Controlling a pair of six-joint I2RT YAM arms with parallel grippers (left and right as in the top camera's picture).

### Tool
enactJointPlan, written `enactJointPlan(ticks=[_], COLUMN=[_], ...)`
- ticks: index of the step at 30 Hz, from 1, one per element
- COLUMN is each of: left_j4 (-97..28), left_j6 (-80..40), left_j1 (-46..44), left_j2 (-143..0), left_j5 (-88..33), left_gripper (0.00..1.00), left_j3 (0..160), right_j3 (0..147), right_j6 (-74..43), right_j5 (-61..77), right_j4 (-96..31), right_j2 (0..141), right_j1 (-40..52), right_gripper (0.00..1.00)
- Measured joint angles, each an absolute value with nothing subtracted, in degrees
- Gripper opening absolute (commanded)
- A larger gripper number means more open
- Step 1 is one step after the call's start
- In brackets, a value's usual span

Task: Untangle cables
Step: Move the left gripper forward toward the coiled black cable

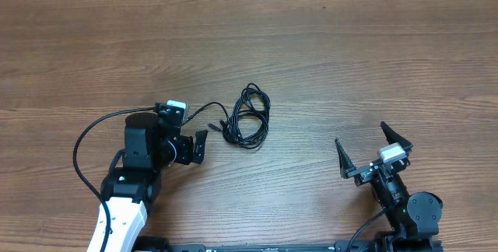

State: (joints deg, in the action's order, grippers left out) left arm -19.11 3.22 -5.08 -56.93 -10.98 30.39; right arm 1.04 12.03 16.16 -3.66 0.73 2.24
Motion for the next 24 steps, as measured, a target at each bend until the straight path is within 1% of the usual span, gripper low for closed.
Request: enactJointPlan(ticks=[24], left_j4=[-18.9], left_j6=[3.2], left_j1=[-5.08], left_j2=[-56.93], left_j5=[-14.46], left_gripper=[1.0], left_j3=[30.39], right_j3=[1.04], right_j6=[12.03], right_j5=[16.14], right_j4=[-3.68], right_j2=[0.73], right_j1=[2.24], right_gripper=[1.0])
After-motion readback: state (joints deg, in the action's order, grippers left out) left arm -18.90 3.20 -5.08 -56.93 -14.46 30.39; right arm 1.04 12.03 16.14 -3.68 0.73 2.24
